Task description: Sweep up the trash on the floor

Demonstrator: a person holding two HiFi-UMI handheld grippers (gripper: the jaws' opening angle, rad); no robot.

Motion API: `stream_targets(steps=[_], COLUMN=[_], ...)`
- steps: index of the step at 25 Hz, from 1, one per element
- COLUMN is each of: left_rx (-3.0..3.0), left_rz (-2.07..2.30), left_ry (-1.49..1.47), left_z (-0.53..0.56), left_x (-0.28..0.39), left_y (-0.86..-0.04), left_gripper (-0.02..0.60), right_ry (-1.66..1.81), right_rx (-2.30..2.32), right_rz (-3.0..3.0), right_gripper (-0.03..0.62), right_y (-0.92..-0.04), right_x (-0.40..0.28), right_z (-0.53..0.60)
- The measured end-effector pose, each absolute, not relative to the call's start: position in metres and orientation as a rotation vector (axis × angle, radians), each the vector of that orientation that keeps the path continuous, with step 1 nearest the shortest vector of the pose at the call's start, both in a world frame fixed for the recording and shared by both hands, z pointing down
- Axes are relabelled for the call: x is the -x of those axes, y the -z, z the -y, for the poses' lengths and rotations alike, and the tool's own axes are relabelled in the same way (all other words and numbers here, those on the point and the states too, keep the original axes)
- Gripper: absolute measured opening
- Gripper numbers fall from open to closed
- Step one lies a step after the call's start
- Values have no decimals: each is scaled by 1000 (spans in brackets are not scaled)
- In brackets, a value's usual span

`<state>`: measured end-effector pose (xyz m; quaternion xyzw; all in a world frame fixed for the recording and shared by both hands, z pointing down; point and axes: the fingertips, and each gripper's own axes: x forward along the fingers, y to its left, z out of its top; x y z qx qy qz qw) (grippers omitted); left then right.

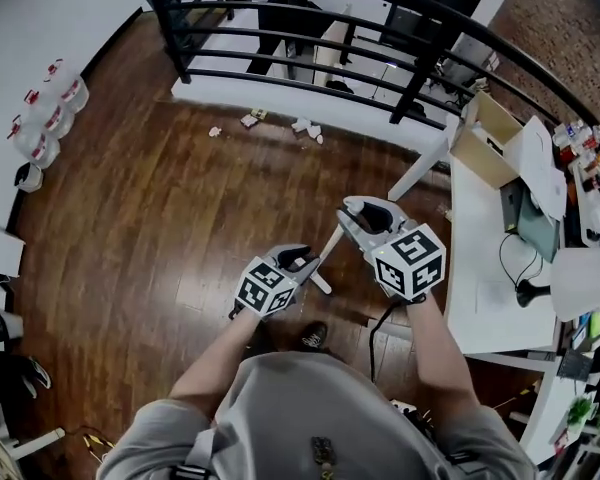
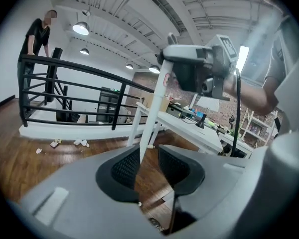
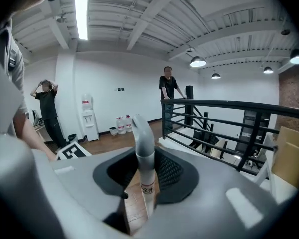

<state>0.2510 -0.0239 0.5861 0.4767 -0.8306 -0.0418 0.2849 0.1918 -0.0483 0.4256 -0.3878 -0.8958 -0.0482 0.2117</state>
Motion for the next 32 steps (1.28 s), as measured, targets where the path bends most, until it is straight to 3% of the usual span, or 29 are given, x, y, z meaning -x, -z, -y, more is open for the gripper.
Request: stream_targets(steps=[2, 9, 11, 12, 13, 24, 32], left_rx=[-1275, -1304, -1303, -1302, -1305, -1204, -1107], left_rz=[2218, 2227, 2245, 2260, 2272, 2312, 2310], left_ry=[119, 139, 121, 105, 84, -75, -102], left_z=[12, -54, -79, -91, -102, -230, -273], left_x=[-240, -183, -166, -157, -148, -46, 79], left_y=[-592, -595, -595, -594, -593, -598, -604], left_gripper=[128, 210, 203, 121, 107, 129, 129], right_ry=[111, 60, 53, 56, 60, -10, -110], right_rx=[1105, 1248, 1293, 1307, 1315, 1372, 1490], right_rz=[2495, 2501, 2501, 2503, 2507, 2482, 2474], right_gripper=[98, 98, 98, 98, 98, 100, 98], right_y=[-408, -350, -340, -336, -334, -345, -350], right_x=[-185, -161, -154, -149, -144, -58, 72], right_z=[27, -77, -108, -119, -129, -208, -239])
